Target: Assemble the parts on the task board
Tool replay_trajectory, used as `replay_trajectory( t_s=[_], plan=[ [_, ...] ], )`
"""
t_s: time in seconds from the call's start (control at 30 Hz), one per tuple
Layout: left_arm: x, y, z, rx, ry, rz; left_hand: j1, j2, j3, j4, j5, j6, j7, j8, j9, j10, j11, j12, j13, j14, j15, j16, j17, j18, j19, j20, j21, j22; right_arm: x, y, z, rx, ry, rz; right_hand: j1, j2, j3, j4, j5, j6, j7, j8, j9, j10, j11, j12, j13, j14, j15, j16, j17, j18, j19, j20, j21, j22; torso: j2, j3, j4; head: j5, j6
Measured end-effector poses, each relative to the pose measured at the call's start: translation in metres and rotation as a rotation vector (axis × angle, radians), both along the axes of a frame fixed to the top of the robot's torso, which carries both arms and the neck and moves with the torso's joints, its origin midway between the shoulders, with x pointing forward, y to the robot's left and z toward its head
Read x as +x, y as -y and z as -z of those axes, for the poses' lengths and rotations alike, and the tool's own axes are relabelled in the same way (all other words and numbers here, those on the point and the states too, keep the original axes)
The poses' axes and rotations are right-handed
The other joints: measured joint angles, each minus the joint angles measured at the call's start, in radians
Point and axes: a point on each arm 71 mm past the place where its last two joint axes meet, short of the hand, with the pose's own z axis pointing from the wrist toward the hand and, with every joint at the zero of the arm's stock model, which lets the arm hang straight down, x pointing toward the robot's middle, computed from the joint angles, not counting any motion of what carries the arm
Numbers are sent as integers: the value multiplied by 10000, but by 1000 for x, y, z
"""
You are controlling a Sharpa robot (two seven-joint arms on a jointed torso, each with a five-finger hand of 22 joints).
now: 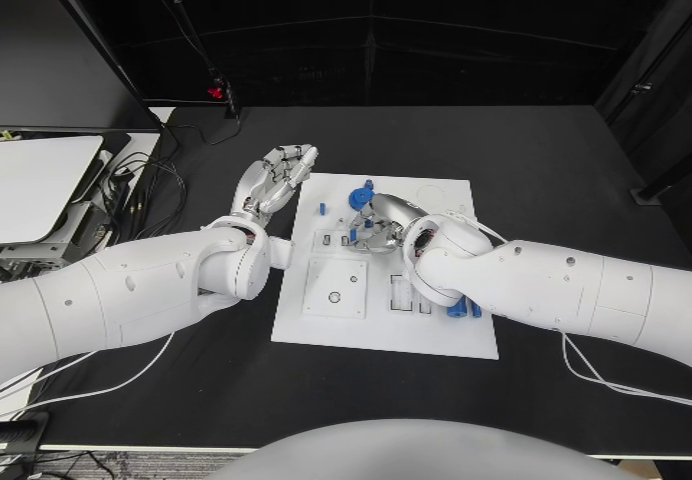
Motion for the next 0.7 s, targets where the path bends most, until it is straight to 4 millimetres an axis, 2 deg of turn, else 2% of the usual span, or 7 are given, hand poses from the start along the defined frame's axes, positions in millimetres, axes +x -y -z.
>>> replay_trajectory(
  t_s=[0.17, 0.3, 0.4, 0.53, 0.6, 0.7],
  plan=[
    [0, 0, 0, 0, 0, 0, 0, 0, 0, 0, 0, 0, 0, 0, 0, 0, 0, 0, 0, 0, 0, 0, 0, 0, 0, 0, 0, 0, 0, 0, -2, 93, 190, 15, -275, -377, -186, 339, -476, -596, 43, 0, 0, -15, 59, 0, 0, -20, 20, 0, 0, -1, -20, 20, 0, 0, 0, -2, 0, -22, 17],
    [0, 0, 0, -2, -1, 5, 0, 0, 0, 0, 0, 0, 0, 0, 0, 0, 0, 0, 0, 0, 0, 0, 0, 0, 0, 0, -1, -1, 0, 2, -3, 221, 414, 19, -312, -653, -352, 716, -531, -899, 86, 0, 0, -1, 72, 0, 0, 0, 72, 0, 0, -1, -2, 70, 0, 0, 0, -3, 0, -24, 18],
    [0, 0, 0, -4, -2, 9, 0, 0, 0, 0, 0, 0, 0, 0, 0, 0, 0, 0, 0, 0, 0, 0, 0, 0, 21, 21, -1, 10, -1, 4, -5, 337, 596, 9, -237, -832, -619, 1157, -586, -1099, 123, 18, 1, -1, 72, 0, 0, 0, 72, 0, 0, -1, -2, 70, 0, 0, 0, -3, 0, -25, 18],
    [0, 0, 0, -6, -3, 14, 48, 48, 0, 0, 0, 0, 0, 0, 0, 0, 0, 22, 0, 8, 7, 0, 0, 2, 130, 69, 112, 81, -2, 7, -8, 503, 832, -53, -276, -1250, -1125, 1770, -586, -1252, 161, 67, 13, 0, 142, 0, 0, -9, 133, 0, 0, -1, -13, 131, 0, 0, 0, -2, 4, -25, 4],
    [0, 0, 0, -6, -4, 15, 53, 54, -55, 0, 0, 0, 0, 0, 0, 0, 0, 40, 0, 36, 35, 0, 0, 1, 165, 54, 113, 114, -4, 10, -10, 639, 993, -127, -378, -1350, -1312, 1849, -586, -1252, 162, 67, 13, 0, 142, 0, 0, 1, 143, 0, 0, -1, 1, 145, 0, 0, 0, -2, 5, -25, -5],
    [0, -1, 0, 0, 1, 23, 53, 54, -55, 0, 0, 0, 0, 0, -3, 18, -3, 40, 0, 36, 35, 7, 0, 1, 184, 73, 143, 122, -9, 17, -15, 994, 1279, -227, -401, -1327, -1361, 1857, -534, -1252, 161, 156, 36, 0, 142, 0, 0, -20, 177, 0, 0, 0, 1, 145, 0, 0, 0, -1, 5, -12, -6]
  ],
)
